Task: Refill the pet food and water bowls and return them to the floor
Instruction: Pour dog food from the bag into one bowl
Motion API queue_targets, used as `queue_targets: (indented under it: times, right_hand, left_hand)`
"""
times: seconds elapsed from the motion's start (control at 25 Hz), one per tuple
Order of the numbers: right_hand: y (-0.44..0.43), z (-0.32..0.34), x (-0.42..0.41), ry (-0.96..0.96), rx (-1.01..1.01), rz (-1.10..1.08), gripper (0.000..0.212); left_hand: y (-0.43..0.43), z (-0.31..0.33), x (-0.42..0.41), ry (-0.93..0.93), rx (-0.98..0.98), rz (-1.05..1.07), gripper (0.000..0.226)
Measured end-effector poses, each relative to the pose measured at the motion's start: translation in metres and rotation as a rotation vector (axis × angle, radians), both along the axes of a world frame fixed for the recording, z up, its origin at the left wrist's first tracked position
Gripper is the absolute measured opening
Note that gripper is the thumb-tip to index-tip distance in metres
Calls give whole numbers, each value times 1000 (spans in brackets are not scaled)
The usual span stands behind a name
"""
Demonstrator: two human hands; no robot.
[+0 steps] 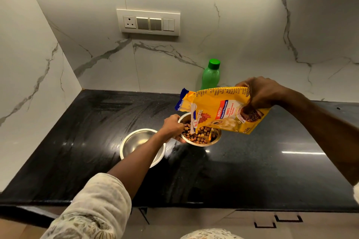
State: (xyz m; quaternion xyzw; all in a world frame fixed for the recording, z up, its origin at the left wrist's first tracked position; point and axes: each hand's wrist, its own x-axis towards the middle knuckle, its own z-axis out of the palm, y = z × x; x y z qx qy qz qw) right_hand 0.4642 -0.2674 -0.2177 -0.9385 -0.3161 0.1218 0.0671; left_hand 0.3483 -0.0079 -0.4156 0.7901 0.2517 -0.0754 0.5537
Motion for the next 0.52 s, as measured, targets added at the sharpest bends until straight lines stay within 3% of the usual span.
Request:
queue_targets:
  times: [0.52]
  right_hand:
    - [2, 4, 0, 8, 31, 33, 63]
  left_hand:
    - [-4, -4, -7, 15, -50, 43, 28]
